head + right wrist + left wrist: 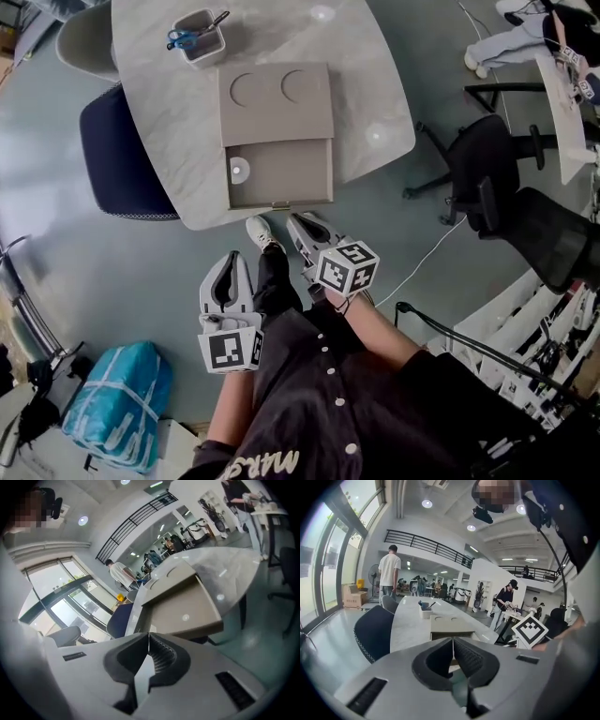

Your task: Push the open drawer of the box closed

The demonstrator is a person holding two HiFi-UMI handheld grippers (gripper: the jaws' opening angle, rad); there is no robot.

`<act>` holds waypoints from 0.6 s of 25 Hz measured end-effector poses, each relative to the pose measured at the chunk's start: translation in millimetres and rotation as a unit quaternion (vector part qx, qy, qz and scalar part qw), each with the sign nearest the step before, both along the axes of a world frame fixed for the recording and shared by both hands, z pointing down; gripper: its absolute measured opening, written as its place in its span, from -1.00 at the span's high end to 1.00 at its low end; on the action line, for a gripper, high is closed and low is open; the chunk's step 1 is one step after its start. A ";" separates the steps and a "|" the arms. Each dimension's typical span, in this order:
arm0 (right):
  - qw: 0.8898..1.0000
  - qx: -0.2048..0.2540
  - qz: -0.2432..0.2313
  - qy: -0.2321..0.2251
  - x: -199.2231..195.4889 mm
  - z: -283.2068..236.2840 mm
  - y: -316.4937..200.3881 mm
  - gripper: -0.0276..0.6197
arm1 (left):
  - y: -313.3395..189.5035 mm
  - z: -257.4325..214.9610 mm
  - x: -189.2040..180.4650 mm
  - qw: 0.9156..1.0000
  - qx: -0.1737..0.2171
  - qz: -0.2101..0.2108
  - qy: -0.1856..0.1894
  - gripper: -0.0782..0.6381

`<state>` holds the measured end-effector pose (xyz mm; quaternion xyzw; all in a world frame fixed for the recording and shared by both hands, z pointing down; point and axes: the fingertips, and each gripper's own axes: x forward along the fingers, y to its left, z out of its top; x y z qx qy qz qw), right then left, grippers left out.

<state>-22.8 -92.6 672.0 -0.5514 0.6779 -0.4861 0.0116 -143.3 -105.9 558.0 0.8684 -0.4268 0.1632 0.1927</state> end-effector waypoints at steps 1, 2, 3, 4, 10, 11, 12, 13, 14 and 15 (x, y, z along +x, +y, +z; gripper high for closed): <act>1.000 -0.008 0.006 -0.011 -2.7 7.9 3.2 0.91 | 3.2 7.3 -1.8 1.000 -0.008 0.001 -0.004 0.73; 1.000 -0.014 0.012 -0.021 -4.0 15.0 4.1 0.91 | 4.6 14.0 -2.6 1.000 -0.014 0.002 -0.005 0.73; 0.999 -0.018 0.018 -0.031 -4.6 21.6 3.9 0.91 | 4.8 20.0 -2.5 1.000 -0.018 0.003 -0.006 0.73; 0.999 -0.022 0.021 -0.042 -5.4 27.8 3.8 0.91 | 4.5 25.3 -2.0 1.000 -0.021 0.004 -0.008 0.73; 0.992 -0.048 0.057 -0.103 -5.2 55.9 3.9 0.73 | 8.4 43.2 0.9 0.999 -0.035 0.003 -0.014 0.73; 0.990 -0.049 0.070 -0.113 -2.6 57.8 2.6 0.73 | 9.7 45.0 1.6 0.999 -0.037 0.005 -0.014 0.73; 0.988 -0.050 0.082 -0.124 -0.5 60.2 0.9 0.73 | 10.7 47.1 2.0 0.999 -0.038 0.006 -0.015 0.73; 0.985 -0.051 0.091 -0.136 1.0 62.7 -0.6 0.73 | 11.3 49.1 2.3 0.999 -0.041 0.006 -0.015 0.73; 0.983 -0.051 0.097 -0.148 2.0 64.7 -2.0 0.73 | 11.7 50.5 2.6 0.999 -0.042 0.006 -0.015 0.73; 0.981 -0.050 0.100 -0.160 2.8 65.8 -3.6 0.73 | 11.7 51.5 3.1 0.999 -0.043 0.006 -0.015 0.73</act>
